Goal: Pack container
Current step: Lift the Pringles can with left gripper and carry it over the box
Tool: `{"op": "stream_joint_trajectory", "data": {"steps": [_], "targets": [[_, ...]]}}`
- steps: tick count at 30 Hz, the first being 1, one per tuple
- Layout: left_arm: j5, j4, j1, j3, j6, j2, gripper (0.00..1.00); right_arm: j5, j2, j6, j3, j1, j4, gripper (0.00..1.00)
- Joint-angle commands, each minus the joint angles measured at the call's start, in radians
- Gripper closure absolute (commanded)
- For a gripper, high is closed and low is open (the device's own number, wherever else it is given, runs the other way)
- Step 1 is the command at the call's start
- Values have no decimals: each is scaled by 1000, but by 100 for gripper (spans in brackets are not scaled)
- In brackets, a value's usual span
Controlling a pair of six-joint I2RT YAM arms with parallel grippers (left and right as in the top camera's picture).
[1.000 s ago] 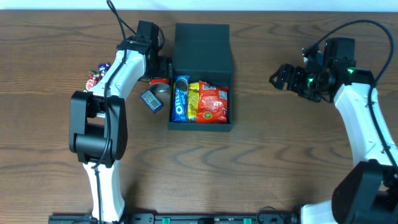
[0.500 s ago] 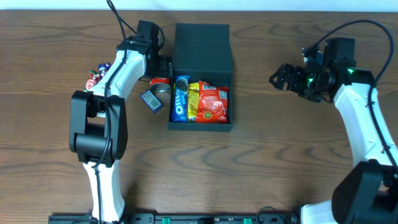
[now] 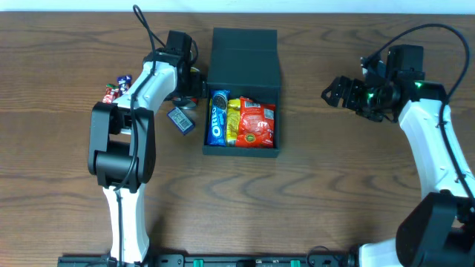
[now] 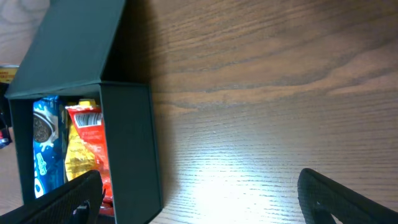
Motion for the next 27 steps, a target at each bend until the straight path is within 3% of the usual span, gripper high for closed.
{"op": "stream_joint_trajectory", "data": {"steps": [1, 7, 27], "targets": [[3, -5, -1, 13, 17, 11, 22, -8, -14, 11, 16, -2, -1, 1], [3, -7, -2, 16, 17, 11, 31, -8, -14, 11, 16, -2, -1, 1], [-50, -262, -1, 364, 51, 11, 36, -7, -14, 31, 16, -3, 3, 1]]}}
